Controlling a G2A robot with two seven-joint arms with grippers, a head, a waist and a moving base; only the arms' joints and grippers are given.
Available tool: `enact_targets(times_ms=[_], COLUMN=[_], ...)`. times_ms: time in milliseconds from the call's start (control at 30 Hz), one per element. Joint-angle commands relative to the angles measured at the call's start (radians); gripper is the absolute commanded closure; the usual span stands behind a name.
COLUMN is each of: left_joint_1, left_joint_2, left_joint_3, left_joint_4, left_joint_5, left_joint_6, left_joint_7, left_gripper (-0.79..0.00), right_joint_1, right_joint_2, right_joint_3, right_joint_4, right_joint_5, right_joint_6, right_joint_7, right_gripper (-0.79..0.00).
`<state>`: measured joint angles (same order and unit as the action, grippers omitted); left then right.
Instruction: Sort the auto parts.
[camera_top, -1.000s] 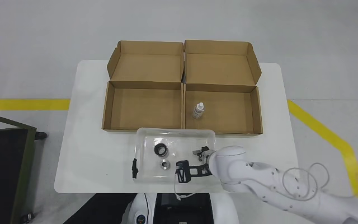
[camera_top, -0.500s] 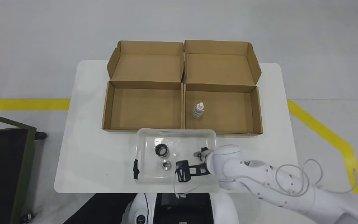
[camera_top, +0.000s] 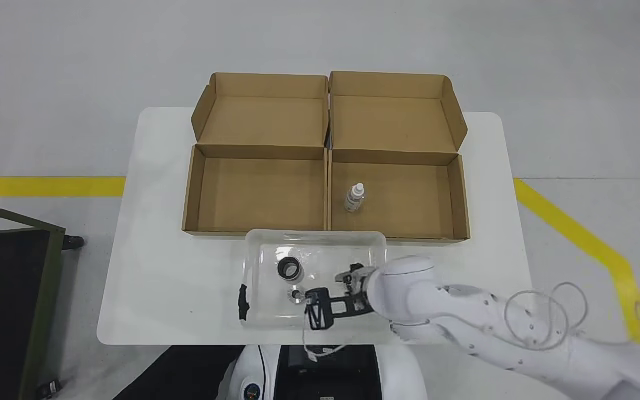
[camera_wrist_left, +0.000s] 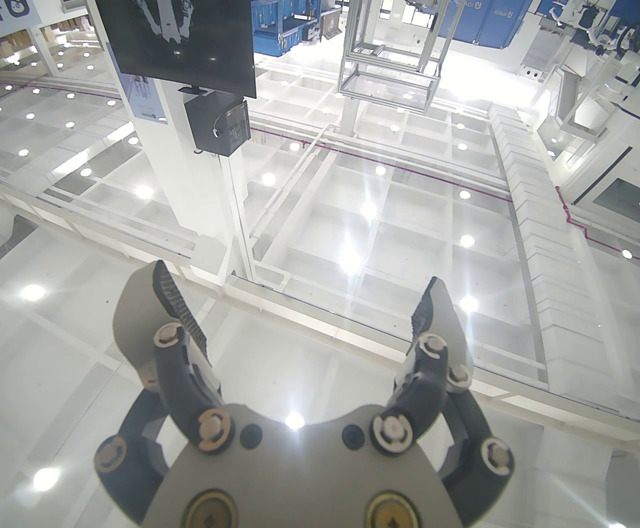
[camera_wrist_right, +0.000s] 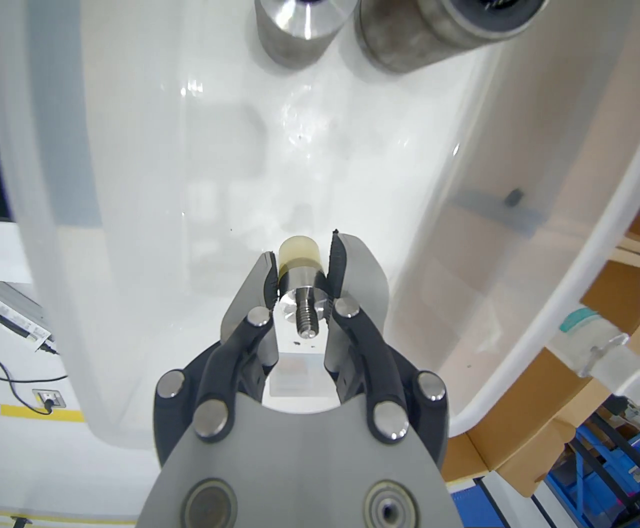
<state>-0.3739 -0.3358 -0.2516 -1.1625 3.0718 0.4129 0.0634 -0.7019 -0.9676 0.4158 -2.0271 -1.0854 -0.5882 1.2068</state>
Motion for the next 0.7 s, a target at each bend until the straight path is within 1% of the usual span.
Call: enact_targets(times_ms=[0,133,333,433,500,667], left_joint_1=[0.0,0.0,0.0,0.0,0.0,0.0], left_joint_2=[0.0,0.0,0.0,0.0,0.0,0.0], left_joint_3=[0.0,0.0,0.0,0.0,0.0,0.0], left_joint_4=[0.0,0.0,0.0,0.0,0.0,0.0], left_joint_5=[0.0,0.0,0.0,0.0,0.0,0.0], left_joint_6=[0.0,0.0,0.0,0.0,0.0,0.0], left_joint_7=[0.0,0.0,0.0,0.0,0.0,0.0], left_gripper=[-0.785,-0.785,-0.785,-0.785,-0.785,-0.785], right_joint_1=[-0.003,-0.012,-0.06,-0.107,-0.131,-0.216], right_joint_2=[0.003,0.009,0.018,0.025,0.033,0.052], right_joint_3=[0.02,0.07,0.161,0.207,0.239,0.349], right_joint_4=[-0.025,-0.074,-0.081,-0.059,-0.052,-0.048], right_joint_5=[-0.002,-0.021,-0.018,0.01,-0.012,0.039], right_joint_6=[-0.001,0.014,0.057,0.079,0.082,0.116], right_joint_7=[-0.02,-0.099,-0.335,-0.485,-0.523,-0.72], right_gripper=[0.0,0.0,0.0,0.0,0.0,0.0])
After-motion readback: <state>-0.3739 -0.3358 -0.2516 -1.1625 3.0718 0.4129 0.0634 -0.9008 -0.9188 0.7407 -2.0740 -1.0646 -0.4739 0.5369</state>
